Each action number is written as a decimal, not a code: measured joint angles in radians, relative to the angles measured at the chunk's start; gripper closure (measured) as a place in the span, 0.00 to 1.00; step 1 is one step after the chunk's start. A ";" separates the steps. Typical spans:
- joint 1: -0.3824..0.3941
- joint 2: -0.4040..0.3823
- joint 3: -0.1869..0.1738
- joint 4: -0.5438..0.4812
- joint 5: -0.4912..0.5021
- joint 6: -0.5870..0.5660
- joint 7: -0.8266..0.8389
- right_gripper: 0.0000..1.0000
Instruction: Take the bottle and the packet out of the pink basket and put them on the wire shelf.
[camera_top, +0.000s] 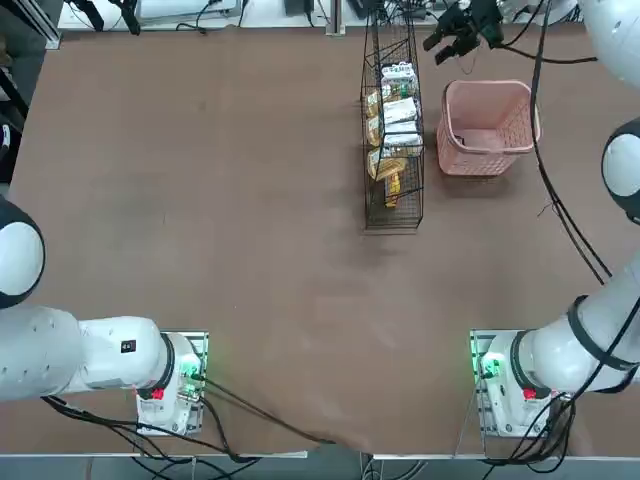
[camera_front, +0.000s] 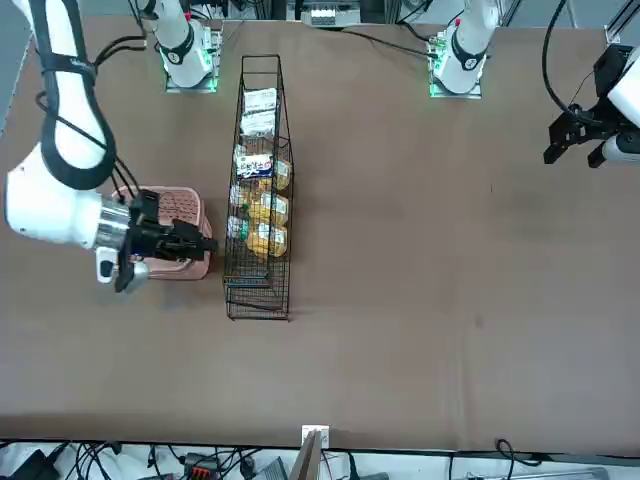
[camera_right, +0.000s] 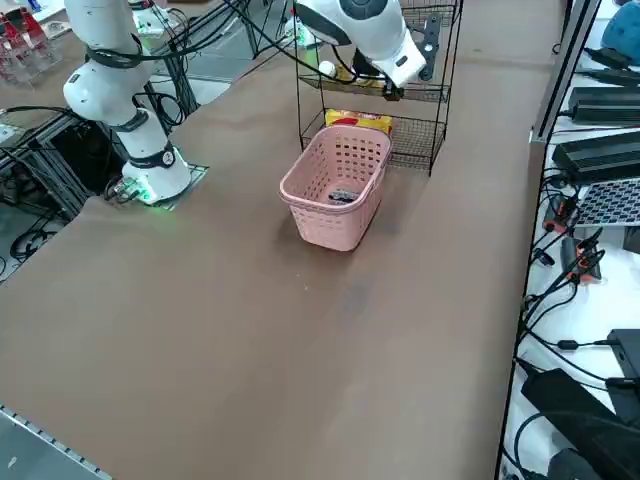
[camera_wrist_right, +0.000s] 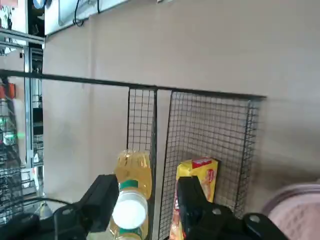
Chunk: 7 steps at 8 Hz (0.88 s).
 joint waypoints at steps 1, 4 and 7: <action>-0.006 -0.017 -0.010 0.001 -0.025 -0.003 -0.002 0.26; -0.012 -0.040 -0.053 0.001 -0.163 -0.004 -0.087 0.22; -0.019 -0.039 -0.112 -0.011 -0.300 -0.010 -0.181 0.11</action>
